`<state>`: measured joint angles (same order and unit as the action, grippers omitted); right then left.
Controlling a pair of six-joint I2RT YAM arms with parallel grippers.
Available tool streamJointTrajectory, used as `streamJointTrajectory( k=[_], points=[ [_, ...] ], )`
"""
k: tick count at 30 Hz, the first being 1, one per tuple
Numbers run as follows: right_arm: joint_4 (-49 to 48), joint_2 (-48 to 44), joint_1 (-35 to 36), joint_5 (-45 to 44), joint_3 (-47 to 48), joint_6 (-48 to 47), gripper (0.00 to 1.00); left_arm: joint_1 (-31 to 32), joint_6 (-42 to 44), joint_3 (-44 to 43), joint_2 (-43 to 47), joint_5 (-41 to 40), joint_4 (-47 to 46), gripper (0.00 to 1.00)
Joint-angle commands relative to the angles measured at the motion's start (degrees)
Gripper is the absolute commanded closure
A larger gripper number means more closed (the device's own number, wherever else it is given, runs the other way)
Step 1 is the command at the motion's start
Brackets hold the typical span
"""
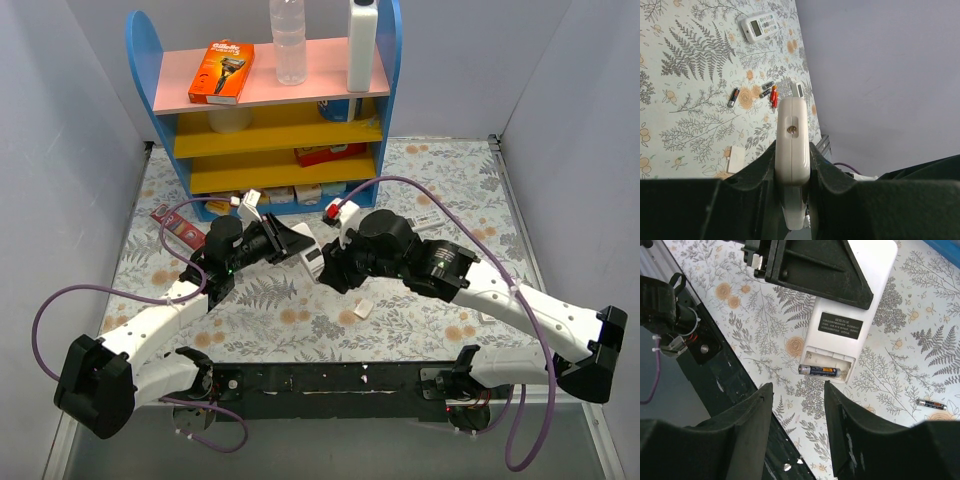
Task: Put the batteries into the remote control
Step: Load the battery into the remote control.
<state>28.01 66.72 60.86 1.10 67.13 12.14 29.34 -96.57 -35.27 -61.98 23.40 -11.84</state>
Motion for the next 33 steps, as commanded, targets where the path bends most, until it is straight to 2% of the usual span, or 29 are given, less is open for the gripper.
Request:
streamJointTrajectory(
  k=[1,7,17,33],
  points=[
    [1.61,2.71,1.54,-5.58,4.06,4.11,0.48,-0.34,-0.63,-0.06,2.12,-1.78,-1.17,1.0],
    [1.79,5.26,1.98,-8.49,4.85,4.65,0.53,-0.34,-1.07,0.11,2.65,-2.22,-1.0,1.0],
    [-0.94,6.32,2.16,-6.73,5.02,4.38,0.63,-0.34,-0.81,-0.24,2.39,-1.86,-1.08,1.0],
    [-2.17,8.34,2.07,-7.17,6.25,4.21,0.66,-0.34,-0.37,-1.03,2.56,-1.51,-0.73,1.0]
  ],
)
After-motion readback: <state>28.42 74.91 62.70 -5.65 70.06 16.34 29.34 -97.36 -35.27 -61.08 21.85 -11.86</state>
